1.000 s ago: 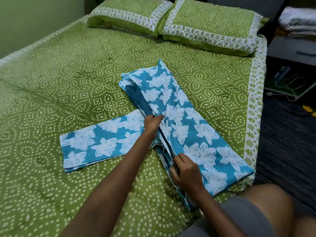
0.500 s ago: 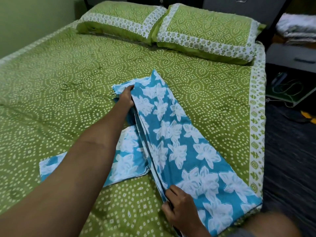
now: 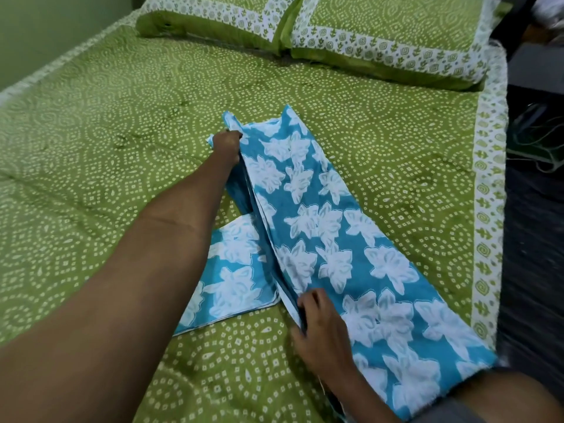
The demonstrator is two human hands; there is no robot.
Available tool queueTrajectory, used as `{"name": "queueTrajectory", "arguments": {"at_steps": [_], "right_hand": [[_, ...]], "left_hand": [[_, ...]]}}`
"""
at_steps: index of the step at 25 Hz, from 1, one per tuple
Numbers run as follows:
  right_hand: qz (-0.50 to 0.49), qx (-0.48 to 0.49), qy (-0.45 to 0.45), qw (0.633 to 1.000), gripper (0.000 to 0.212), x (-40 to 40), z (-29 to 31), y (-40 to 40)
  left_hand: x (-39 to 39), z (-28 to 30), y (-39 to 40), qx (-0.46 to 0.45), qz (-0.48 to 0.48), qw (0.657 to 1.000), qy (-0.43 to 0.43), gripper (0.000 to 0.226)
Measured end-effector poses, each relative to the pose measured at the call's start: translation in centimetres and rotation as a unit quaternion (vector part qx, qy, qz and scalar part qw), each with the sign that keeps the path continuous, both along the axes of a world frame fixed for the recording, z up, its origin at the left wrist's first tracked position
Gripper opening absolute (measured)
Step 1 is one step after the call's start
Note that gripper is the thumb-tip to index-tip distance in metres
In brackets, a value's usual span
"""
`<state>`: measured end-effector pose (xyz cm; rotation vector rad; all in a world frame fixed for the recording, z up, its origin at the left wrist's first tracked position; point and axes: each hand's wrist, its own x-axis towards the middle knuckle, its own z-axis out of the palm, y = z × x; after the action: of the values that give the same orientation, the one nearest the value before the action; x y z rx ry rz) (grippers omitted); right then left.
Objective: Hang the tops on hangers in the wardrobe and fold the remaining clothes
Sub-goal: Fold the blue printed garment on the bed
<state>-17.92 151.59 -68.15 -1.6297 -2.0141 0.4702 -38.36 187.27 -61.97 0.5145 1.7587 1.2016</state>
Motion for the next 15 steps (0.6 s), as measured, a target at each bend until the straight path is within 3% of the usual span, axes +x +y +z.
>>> {"name": "queueTrajectory", "arguments": {"at_steps": [4, 8, 11, 13, 15], "right_hand": [[-0.004, 0.083, -0.052, 0.995, 0.061, -4.8, 2.2, 7.7], [-0.020, 0.015, -0.202, 0.979, 0.072, -8.2, 2.0, 12.8], [-0.031, 0.035, -0.243, 0.969, 0.070, -8.5, 1.2, 12.8], [-0.013, 0.010, -0.221, 0.975, 0.064, -8.1, 1.8, 12.7], [-0.052, -0.069, -0.059, 0.995, 0.047, -7.0, 2.7, 13.2]], "left_hand": [[-0.1, 0.8, -0.8, 0.018, -0.032, 0.999, 0.041, 0.014], [-1.3, 1.0, -0.3, 0.032, -0.015, 0.999, 0.025, 0.019], [-0.8, 2.0, 0.1, 0.058, -0.010, 0.998, -0.011, 0.036], [0.4, 2.9, 0.3, 0.062, -0.015, 0.997, -0.033, 0.039], [2.3, 3.7, 0.2, 0.056, -0.024, 0.996, -0.066, 0.038]]}}
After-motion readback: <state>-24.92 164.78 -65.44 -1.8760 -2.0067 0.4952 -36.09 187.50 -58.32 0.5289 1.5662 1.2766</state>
